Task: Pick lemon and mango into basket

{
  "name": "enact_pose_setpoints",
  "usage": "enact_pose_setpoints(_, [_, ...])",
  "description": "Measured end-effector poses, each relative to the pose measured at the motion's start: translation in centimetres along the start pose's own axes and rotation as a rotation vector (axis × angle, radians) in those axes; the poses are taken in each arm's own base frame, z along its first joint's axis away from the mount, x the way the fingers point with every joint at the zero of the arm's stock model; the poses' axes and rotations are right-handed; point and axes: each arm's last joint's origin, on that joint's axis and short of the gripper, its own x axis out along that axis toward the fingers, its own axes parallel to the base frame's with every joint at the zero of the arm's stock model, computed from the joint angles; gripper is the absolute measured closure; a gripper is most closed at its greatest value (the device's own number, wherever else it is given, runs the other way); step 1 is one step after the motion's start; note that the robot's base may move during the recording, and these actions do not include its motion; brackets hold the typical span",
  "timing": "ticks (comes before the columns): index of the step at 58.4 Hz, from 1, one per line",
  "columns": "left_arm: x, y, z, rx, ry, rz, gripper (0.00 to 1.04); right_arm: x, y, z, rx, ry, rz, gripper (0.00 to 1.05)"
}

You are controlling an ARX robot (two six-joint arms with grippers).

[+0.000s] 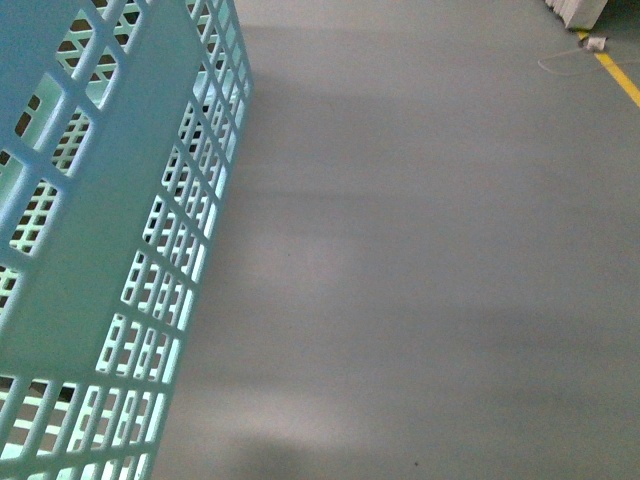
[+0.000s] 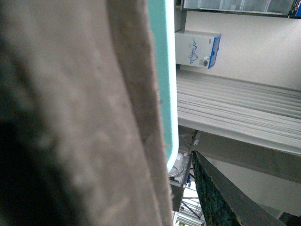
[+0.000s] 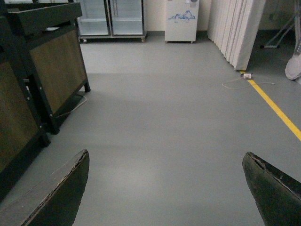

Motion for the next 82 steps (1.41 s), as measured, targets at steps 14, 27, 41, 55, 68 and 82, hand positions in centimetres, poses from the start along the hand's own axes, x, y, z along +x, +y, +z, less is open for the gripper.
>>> enact_pose_setpoints(14, [-0.01, -0.04, 0.0, 0.0, 0.0, -0.001, 0.77, 0.0, 0.0, 0.0, 0.0, 0.0, 0.0, 0.09])
enact_pose_setpoints(27, [-0.01, -0.04, 0.0, 0.001, 0.0, -0.001, 0.77, 0.0, 0.0, 0.0, 0.0, 0.0, 0.0, 0.09])
enact_pose_setpoints(41, [-0.02, -0.05, 0.0, 0.0, 0.0, -0.002, 0.77, 0.0, 0.0, 0.0, 0.001, 0.0, 0.0, 0.09])
enact_pose_setpoints(55, [-0.02, -0.05, 0.0, 0.0, 0.0, -0.002, 0.77, 0.0, 0.0, 0.0, 0.0, 0.0, 0.0, 0.09])
enact_pose_setpoints(68, [-0.03, -0.1, -0.01, 0.0, 0.0, -0.003, 0.77, 0.0, 0.0, 0.0, 0.0, 0.0, 0.0, 0.09])
enact_pose_setpoints(82, [-0.06, -0.13, -0.01, -0.004, 0.001, -0.005, 0.77, 0.0, -0.01, 0.0, 0.001, 0.0, -0.003, 0.09])
